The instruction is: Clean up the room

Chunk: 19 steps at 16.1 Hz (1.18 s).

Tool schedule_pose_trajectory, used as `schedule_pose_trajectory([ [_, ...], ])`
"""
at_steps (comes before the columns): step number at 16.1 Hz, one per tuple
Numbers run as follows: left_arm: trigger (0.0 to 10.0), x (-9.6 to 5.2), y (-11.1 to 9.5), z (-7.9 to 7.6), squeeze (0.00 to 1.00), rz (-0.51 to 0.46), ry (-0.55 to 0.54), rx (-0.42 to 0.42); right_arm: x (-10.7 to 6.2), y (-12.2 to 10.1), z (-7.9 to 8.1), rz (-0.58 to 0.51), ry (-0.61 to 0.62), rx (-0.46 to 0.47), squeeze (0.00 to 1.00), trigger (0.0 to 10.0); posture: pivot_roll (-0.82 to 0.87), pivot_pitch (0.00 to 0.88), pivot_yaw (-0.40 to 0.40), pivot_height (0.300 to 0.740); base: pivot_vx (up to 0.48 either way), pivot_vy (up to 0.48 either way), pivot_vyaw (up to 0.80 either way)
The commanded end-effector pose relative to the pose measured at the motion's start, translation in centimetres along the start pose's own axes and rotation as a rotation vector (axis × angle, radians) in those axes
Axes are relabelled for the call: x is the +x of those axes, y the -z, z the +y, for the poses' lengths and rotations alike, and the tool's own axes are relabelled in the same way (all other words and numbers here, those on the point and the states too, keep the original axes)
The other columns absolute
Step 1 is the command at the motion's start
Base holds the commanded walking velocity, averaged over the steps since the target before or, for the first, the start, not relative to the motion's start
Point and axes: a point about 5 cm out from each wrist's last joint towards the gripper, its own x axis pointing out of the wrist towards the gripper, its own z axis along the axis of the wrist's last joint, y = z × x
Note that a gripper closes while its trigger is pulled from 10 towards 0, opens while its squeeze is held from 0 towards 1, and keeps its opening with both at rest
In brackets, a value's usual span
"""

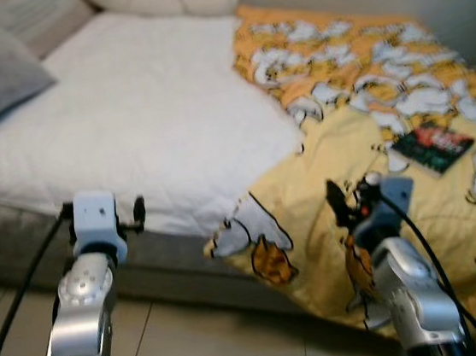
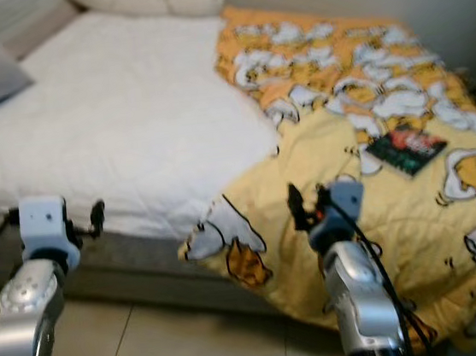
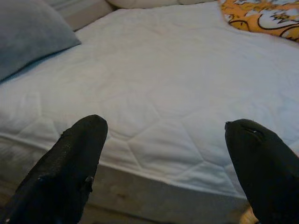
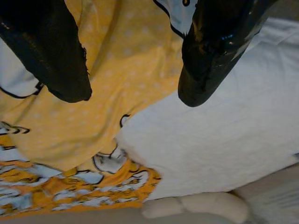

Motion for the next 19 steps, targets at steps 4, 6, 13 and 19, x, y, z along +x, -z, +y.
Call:
schedule_pose_trajectory([
  [4, 10.0, 0.3, -0.3, -1.2, 1.0, -0.001, 0.03, -0.017, 0.3, -0.6, -1.2, -0.01, 0.047, 0.001, 0.0, 10.0, 0.01, 0.0, -0.03, 0.74, 0.0, -0.431, 0.52],
  [6, 10.0, 0.4, -0.4, -1.2, 1.0, -0.002, 0.029, -0.017, 0.4, -0.5, -1.5, -0.002, 0.067, -0.01, 0.0, 10.0, 0.02, 0.0, -0.026, 0.74, 0.0, -0.433, 0.0],
  [13, 10.0, 0.5, -0.5, -1.3, 1.0, -0.002, 0.031, -0.011, 0.7, -0.5, -1.1, 0.008, 0.032, -0.02, 0.0, 10.0, 0.01, 0.0, -0.02, 0.74, 0.0, -0.433, 0.0],
  [19, 10.0, 0.6, -0.5, -1.4, 1.0, -0.003, 0.036, -0.009, 0.7, -0.3, -0.4, 0.041, -0.027, -0.04, 0.0, 10.0, 0.01, 0.0, -0.021, 0.74, 0.0, -0.433, 0.74],
])
